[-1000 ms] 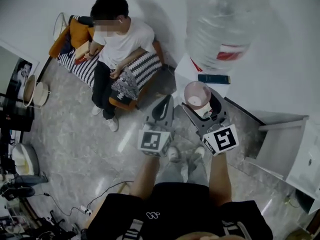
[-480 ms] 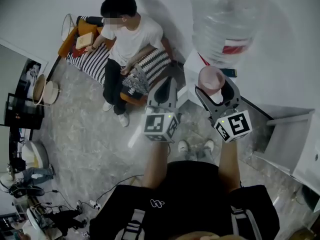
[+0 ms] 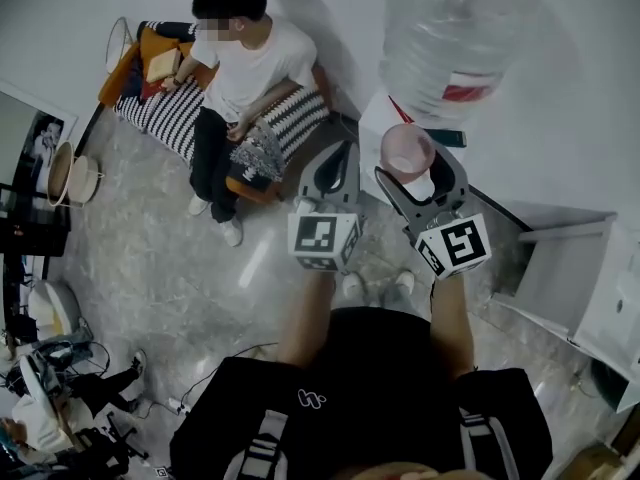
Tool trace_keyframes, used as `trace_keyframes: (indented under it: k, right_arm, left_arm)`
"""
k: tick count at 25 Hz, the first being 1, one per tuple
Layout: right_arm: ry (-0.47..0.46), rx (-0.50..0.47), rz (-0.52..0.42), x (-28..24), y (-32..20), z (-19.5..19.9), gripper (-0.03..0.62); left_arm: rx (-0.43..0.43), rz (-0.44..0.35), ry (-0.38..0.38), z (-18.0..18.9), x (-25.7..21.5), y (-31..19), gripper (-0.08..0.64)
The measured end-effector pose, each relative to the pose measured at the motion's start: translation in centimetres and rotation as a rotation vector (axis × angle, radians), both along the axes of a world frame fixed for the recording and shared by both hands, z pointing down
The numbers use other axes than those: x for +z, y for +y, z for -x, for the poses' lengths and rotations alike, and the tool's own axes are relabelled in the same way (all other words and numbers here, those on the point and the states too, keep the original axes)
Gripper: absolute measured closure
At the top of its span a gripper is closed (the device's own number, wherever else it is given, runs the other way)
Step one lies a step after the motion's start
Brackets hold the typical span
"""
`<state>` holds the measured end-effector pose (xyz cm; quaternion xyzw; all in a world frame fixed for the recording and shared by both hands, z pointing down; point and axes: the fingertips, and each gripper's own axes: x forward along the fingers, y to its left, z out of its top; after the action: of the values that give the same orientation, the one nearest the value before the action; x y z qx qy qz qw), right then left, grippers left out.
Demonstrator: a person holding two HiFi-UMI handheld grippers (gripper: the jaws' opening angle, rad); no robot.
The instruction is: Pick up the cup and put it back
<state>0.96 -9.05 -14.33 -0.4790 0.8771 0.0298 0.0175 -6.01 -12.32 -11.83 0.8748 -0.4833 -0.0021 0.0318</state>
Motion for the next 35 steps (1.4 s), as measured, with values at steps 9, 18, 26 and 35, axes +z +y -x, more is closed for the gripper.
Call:
trace_keyframes:
  k: [9,18,26,35]
  right_arm:
    - [0.000,-0.001,0.024,2.3,0.3,-0.9,0.225]
    - [-0.033,-0.031,0.080,8.6,-0.8,-1.7,0.225]
    - [0.036,-0.123,0.100,20.0,-1.2,-2.3,0.225]
    - [-0.025,-0.150,0.160,36.2,0.2,-5.6,0.224]
  left_arm:
    - [0.046,0.049,-0.041,-1.2,2.8,0.0,0.546]
    - [0.059,0.092,-0.023,-3.3,9.7,-1.5,0.546]
    - [0.051,0.085,-0.103,-5.3,19.8,-3.4,0.546]
    - [0.118,0.114,-0.134,-6.9,35.7,-2.6,0.546]
